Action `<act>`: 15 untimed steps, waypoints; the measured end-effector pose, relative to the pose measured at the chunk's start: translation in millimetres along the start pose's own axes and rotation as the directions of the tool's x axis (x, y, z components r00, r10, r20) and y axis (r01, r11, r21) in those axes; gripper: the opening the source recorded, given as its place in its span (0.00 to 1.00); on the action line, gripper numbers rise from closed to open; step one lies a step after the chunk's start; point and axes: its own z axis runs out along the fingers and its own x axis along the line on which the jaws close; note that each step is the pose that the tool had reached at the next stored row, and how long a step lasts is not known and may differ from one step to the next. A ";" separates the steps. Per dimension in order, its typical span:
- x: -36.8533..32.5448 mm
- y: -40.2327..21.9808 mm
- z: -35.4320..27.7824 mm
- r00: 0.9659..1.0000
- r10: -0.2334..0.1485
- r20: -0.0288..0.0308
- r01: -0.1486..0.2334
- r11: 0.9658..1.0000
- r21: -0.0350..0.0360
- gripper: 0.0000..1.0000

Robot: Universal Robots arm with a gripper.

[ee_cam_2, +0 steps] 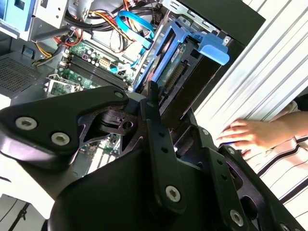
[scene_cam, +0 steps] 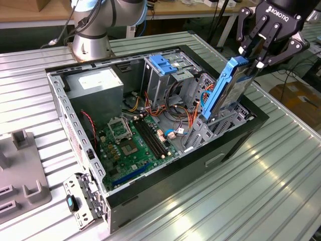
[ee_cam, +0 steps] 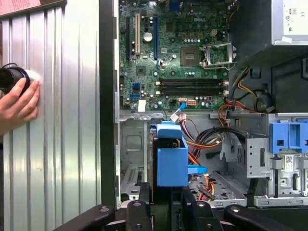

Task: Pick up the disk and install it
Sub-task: 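Insert the disk into the insertion slot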

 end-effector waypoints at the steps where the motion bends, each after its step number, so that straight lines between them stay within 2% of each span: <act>1: 0.0 0.3 0.3 1.000 -0.004 -0.001 0.004 1.000 0.000 0.35; 4: 0.0 2.6 1.3 1.000 -0.005 -0.001 0.005 1.000 0.000 0.35; 8: 0.0 2.7 4.9 1.000 -0.006 -0.001 0.006 1.000 0.000 0.35; 15: 0.0 2.7 5.5 1.000 -0.007 -0.001 0.007 1.000 0.000 0.35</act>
